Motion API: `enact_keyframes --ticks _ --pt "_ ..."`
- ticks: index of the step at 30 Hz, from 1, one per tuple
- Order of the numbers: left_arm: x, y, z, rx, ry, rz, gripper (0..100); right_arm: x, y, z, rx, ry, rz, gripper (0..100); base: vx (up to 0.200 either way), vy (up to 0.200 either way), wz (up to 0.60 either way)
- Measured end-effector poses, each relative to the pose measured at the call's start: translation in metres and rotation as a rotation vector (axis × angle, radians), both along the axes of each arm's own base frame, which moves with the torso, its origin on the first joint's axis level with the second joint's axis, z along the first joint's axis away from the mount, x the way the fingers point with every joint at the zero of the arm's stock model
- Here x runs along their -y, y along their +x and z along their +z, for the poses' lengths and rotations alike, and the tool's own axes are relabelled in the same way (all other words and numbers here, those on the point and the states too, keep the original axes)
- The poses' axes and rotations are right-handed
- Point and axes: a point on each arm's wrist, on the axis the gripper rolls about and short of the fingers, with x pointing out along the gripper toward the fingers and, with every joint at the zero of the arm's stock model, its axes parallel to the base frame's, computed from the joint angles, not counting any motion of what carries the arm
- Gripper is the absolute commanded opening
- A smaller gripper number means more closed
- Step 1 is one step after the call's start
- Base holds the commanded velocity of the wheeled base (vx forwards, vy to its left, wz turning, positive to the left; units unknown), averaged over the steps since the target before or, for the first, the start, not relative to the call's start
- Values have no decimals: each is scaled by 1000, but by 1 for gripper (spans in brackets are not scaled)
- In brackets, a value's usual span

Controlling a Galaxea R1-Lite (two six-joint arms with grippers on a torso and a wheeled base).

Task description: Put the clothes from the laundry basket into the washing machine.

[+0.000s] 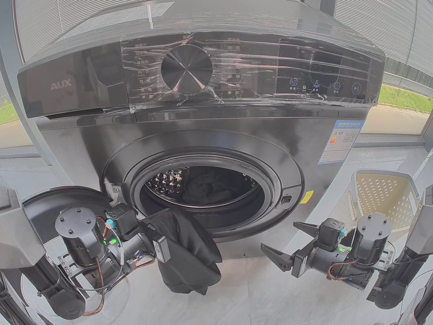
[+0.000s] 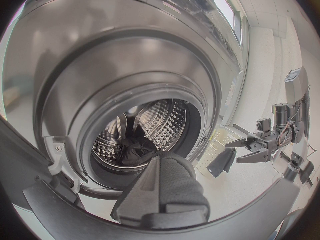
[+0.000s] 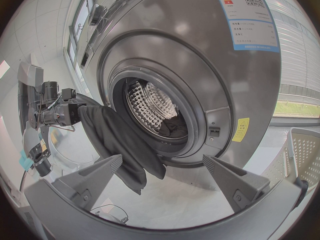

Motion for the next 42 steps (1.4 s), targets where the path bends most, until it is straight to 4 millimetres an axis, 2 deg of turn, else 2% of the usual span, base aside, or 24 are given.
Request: enact_keyframes --ticks 6,11,32,42 --pt "10 4 -12 -34 19 -11 0 -2 -8 -3 -16 -15 26 100 0 0 0" --pt "22 16 -19 -40 17 -35 0 -1 -11 -4 -21 -22 34 100 0 0 0" --pt "88 114 -54 35 -131 4 0 -2 -14 -4 -26 -27 47 100 0 0 0" --pt "109 167 -60 43 -210 105 0 -3 -13 -6 -28 -30 49 100 0 0 0"
